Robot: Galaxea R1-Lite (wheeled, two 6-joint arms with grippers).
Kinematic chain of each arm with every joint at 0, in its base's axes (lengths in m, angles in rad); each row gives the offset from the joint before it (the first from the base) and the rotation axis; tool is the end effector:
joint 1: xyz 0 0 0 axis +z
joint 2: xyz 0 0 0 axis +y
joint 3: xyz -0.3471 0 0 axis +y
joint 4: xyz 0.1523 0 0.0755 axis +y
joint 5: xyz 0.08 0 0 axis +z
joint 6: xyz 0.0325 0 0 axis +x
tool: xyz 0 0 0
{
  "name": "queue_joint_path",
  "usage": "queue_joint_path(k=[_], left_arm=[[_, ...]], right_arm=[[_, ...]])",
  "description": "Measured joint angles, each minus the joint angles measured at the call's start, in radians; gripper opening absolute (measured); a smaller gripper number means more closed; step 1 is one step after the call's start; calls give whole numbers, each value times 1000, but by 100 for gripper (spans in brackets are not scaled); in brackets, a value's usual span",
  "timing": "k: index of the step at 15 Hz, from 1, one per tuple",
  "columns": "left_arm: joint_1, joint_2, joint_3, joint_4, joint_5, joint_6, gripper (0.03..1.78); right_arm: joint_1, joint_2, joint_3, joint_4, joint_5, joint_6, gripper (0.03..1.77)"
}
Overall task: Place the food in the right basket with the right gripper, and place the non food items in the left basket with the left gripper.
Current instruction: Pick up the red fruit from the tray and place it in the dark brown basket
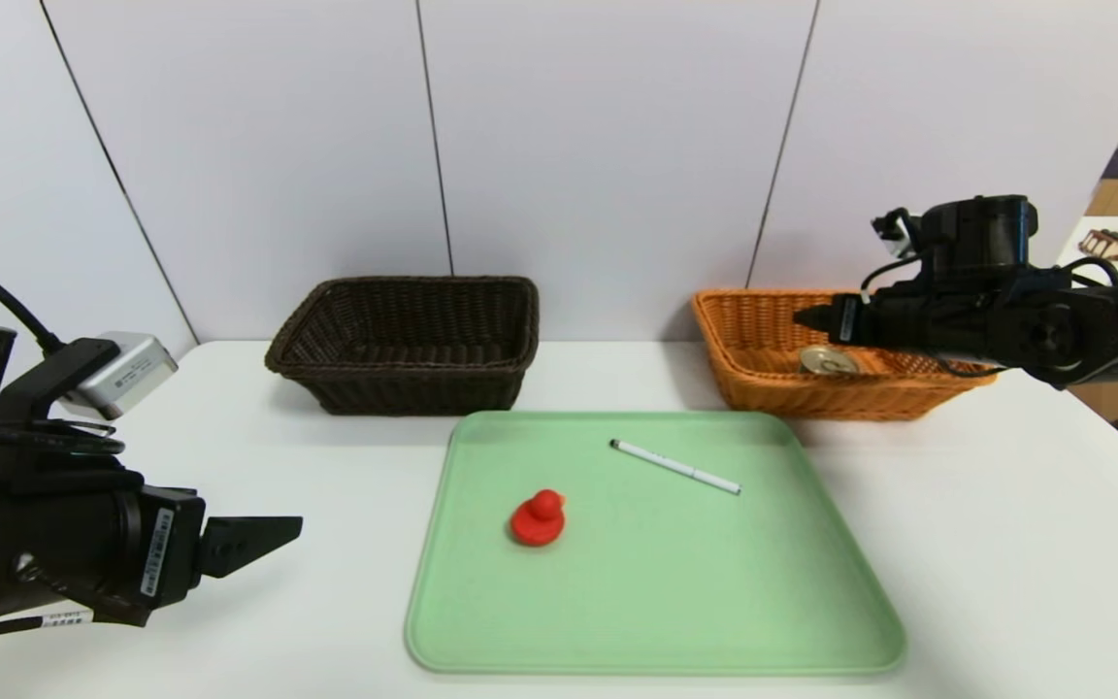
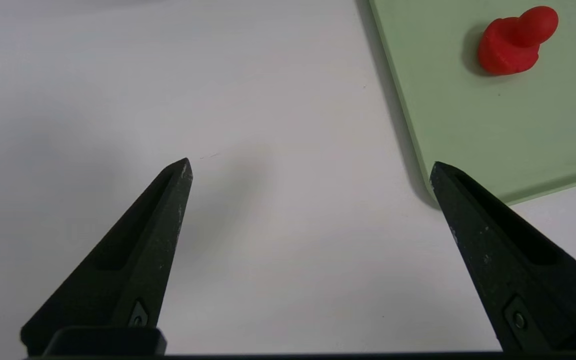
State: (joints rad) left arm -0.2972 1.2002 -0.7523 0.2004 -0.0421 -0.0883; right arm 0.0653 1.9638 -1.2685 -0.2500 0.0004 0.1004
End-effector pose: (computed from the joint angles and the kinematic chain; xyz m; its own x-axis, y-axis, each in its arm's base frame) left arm 0.1276 -0.0405 0.2577 0.7492 -0.2735 -0.6033 0.2725 0.9574 -0.0956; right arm 0.3989 0.0261 0.2326 0.9005 0.0593 -0.4307 -0.0222 0.9956 0.0906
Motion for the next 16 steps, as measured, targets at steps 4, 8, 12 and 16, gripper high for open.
queue_joint_path(k=[4, 8, 12, 16], left_arm=[[0, 1, -36, 4, 21, -1, 169], [0, 8, -86, 18, 55, -1, 169], [0, 21, -128, 68, 64, -1, 169], [-3, 23, -164, 98, 92, -1, 169]], right_arm=[[18, -95, 38, 45, -10, -19, 158], [32, -287, 79, 226, -21, -63, 164], [42, -512, 70, 554, -22, -92, 167], [54, -689, 58, 825, -19, -100, 168]])
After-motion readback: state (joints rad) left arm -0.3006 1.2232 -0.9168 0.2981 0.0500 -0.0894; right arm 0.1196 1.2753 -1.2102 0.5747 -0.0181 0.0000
